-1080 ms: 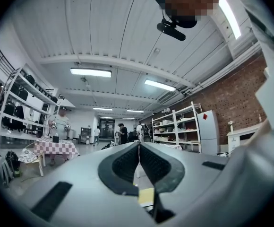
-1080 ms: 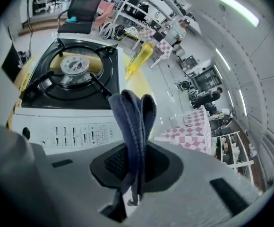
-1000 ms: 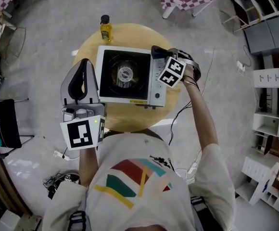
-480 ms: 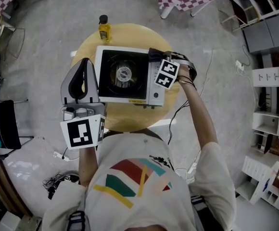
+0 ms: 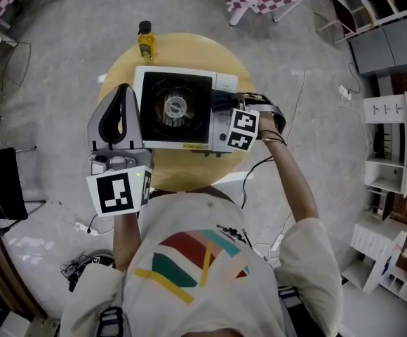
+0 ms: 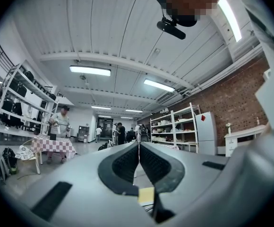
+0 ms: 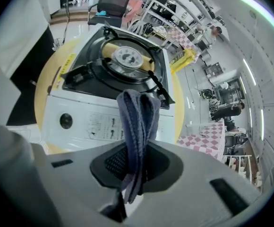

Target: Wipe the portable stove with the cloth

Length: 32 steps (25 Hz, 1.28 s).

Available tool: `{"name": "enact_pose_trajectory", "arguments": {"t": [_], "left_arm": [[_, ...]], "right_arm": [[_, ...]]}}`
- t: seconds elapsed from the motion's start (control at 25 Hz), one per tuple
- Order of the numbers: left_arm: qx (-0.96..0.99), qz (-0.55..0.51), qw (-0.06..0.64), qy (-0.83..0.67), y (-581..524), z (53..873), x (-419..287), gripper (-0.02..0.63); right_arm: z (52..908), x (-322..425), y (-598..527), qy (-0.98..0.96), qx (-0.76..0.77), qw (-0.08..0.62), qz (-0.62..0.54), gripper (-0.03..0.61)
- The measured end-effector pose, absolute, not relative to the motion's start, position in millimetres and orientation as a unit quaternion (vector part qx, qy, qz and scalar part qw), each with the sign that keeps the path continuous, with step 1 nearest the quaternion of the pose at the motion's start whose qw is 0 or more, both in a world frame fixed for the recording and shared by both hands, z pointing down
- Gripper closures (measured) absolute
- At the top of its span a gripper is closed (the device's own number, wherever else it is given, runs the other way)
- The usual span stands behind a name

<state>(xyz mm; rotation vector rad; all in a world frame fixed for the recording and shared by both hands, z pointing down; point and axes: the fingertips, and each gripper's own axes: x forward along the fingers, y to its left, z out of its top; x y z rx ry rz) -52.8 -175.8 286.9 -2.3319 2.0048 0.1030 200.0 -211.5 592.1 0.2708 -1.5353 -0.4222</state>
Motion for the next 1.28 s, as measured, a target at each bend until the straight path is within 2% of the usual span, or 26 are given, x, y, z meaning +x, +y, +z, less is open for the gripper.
{"name": "enact_pose_trajectory", "arguments": {"t": [0.72, 1.28], "left_arm": [[-0.767, 0.032, 0.021, 0.640, -182.5, 297.4, -47.8, 0.607], [-0.767, 0.022, 0.025, 0.641, -182.2, 302.5, -53.1, 0.607]], "right_arm": [[593.9, 199.8, -66.8, -0.724, 0.068, 0.674, -0.129, 0.543], [584.9, 194.8, -52.3, -0.726, 0.066, 0.673, -0.126, 0.543]]}}
